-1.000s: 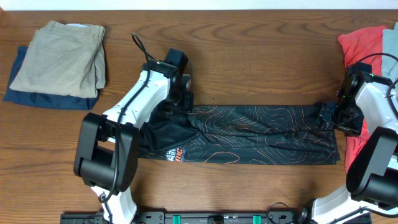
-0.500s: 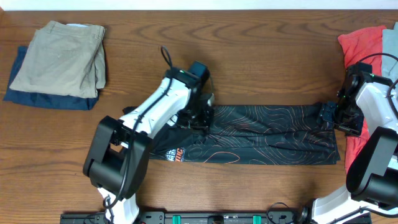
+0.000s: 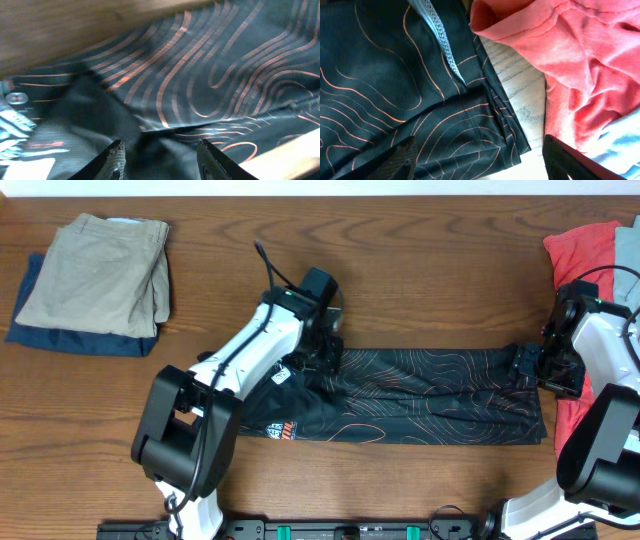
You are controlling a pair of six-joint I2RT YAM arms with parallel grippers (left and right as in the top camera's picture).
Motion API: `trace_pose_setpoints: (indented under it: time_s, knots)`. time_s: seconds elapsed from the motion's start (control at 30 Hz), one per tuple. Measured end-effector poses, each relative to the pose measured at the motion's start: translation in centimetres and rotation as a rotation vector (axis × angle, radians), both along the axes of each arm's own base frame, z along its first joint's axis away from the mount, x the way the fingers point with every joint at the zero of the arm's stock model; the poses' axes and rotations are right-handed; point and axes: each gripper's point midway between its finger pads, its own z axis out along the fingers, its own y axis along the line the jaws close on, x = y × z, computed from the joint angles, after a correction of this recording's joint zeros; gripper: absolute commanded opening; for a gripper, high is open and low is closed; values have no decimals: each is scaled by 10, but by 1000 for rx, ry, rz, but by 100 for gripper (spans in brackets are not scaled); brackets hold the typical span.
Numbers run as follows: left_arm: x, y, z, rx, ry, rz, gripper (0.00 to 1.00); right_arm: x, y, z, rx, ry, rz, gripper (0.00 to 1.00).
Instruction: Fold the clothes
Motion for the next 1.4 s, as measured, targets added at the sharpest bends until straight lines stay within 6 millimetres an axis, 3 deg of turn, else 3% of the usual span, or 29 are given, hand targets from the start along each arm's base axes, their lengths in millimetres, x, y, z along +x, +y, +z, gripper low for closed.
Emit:
trace_pose_setpoints:
  time_s: [0.13,0.37,0.53,0.67,0.97,1.07,1.23,1.37,1.4]
  knots:
    - [14,24,8,3,-19,72,50,-6,2,-10,7,11,27,82]
    - [36,95,69,-27,-130,270,50,-14,5,-36,13,7,92,86]
    - [37,129,91,-29,-159,363,51,-5,4,-42,4,-49,141,88]
    - [35,139,90,-22,-144,389,50,1,6,-44,8,-105,179,84]
    - [36,139,90,-23,-143,390,51,12,21,-50,87,-228,237,77]
    - [36,139,90,-22,-143,390,51,12,24,-50,99,-239,244,70]
    - [36,139,90,-22,-143,390,51,15,26,-50,107,-251,259,45]
    - [36,139,90,-22,-143,390,51,16,29,-50,125,-262,266,7]
    - [36,139,90,-22,-143,390,50,17,32,-50,141,-268,265,1]
